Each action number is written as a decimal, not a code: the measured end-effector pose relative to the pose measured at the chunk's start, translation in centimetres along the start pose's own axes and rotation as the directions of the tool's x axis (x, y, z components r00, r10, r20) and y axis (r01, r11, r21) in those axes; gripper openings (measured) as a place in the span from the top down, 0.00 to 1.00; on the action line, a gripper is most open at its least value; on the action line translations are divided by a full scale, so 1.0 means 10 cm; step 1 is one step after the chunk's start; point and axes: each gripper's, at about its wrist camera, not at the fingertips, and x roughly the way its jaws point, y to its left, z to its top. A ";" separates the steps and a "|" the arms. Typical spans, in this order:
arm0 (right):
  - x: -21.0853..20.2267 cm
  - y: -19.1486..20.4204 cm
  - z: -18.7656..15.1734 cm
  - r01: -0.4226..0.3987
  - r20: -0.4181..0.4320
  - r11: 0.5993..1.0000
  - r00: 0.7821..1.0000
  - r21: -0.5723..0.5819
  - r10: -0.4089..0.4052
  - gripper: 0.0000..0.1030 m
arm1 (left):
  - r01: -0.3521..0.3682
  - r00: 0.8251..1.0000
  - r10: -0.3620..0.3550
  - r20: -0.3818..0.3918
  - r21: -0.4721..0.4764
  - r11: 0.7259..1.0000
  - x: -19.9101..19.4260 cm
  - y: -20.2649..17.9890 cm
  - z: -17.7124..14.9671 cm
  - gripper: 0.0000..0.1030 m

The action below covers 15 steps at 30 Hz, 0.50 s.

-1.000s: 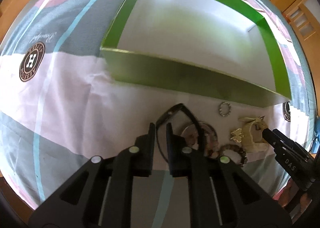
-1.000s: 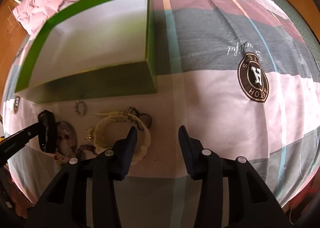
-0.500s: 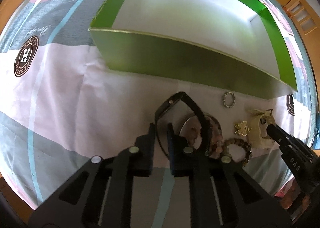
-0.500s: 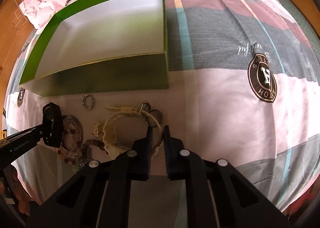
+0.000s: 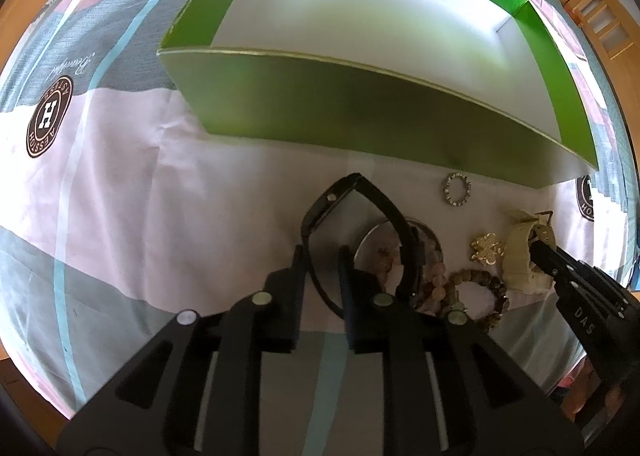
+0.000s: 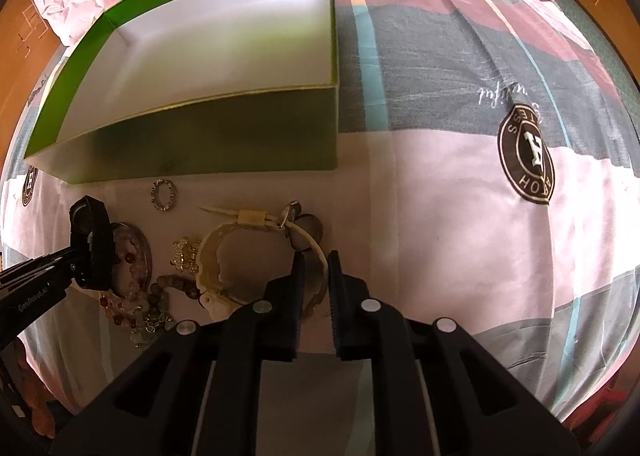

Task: Organize jewelry
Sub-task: 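Close the left tool on the black watch while the right tool grasps the white watch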

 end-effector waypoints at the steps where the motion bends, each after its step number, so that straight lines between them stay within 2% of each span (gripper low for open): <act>1: -0.01 0.00 0.01 -0.008 0.005 1.000 1.000 0.004 0.008 0.88 | 0.002 1.000 -0.002 0.008 -0.007 1.000 -0.02 0.02 0.00 0.91; 4: -0.05 0.00 0.02 -0.032 0.016 0.999 0.999 0.012 0.032 0.89 | 0.017 0.999 -0.016 0.042 -0.020 1.000 -0.14 0.09 -0.03 0.96; 15: -0.42 0.06 0.06 -0.078 0.107 0.997 0.991 -0.007 0.078 0.89 | 0.020 0.983 -0.018 0.183 -0.007 1.000 -0.60 0.13 -0.05 0.96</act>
